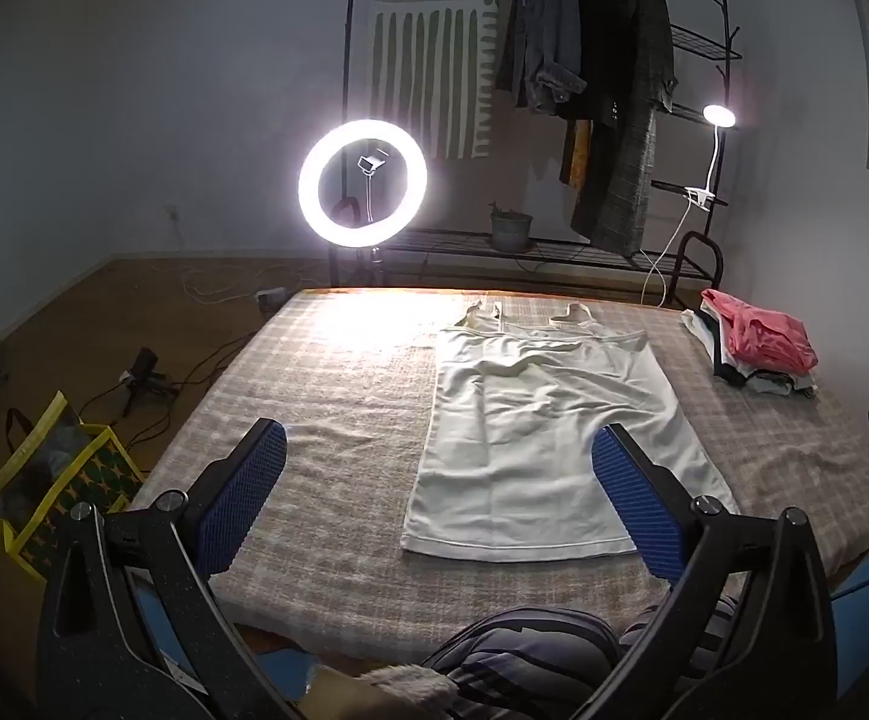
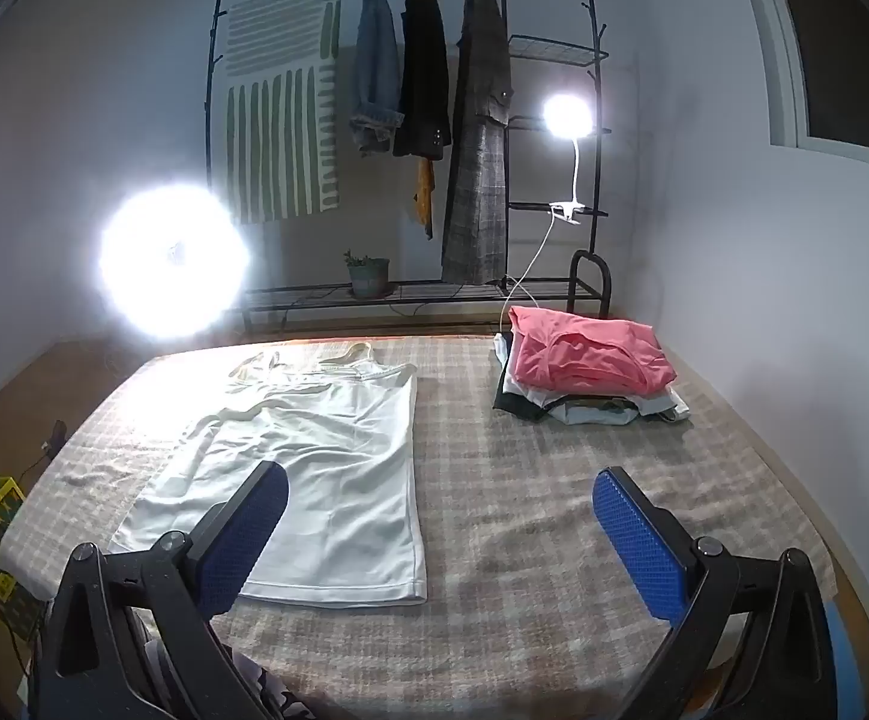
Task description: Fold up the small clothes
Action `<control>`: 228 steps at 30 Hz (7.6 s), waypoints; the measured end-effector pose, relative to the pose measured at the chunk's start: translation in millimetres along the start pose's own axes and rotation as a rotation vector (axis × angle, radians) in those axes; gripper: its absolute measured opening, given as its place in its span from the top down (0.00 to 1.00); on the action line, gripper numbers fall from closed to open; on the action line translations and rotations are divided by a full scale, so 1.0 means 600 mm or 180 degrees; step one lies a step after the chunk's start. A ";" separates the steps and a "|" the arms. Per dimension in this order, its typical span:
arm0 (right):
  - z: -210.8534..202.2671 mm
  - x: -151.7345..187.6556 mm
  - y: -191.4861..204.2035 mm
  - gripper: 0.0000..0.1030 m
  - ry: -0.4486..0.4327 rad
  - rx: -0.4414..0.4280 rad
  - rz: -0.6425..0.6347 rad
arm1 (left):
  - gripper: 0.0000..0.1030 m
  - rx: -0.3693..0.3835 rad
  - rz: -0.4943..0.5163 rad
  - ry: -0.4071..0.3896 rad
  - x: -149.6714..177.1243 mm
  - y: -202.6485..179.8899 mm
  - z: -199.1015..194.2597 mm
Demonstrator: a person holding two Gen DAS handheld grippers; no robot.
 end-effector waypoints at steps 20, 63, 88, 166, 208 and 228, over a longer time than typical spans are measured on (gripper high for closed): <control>-0.012 -0.005 0.010 0.00 -0.0109 -0.0026 -0.0016 | 0.00 -0.0060 -0.0026 -0.0150 -0.013 0.001 -0.020; -0.015 -0.014 0.008 0.00 -0.0131 -0.0021 -0.0016 | 0.00 -0.0053 -0.0014 -0.0157 -0.021 -0.008 -0.019; -0.017 -0.017 0.021 0.00 -0.0177 0.0021 -0.0040 | 0.00 -0.0049 -0.0028 -0.0153 -0.012 -0.006 -0.010; 0.700 -0.144 0.663 0.58 0.2219 -0.1020 -0.1179 | 0.98 0.1183 -0.0844 0.1359 0.139 0.076 0.387; 0.724 -0.188 0.425 1.00 0.1923 -0.0993 -0.0730 | 1.00 0.1985 0.0611 0.1696 0.094 -0.192 0.350; 0.519 -0.207 0.241 0.70 0.1560 -0.0883 -0.0331 | 0.67 0.1268 0.0784 0.0849 -0.036 -0.052 0.218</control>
Point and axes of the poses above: each gripper's, at about its wrist camera, not at the fingertips, and z roughly the way its jaws point, y to its left, x to its underside, the point moved 8 cm from there along z, roughly the way its jaws point, and after that the axes turned 11 degrees about y, right-handed, at the moved point
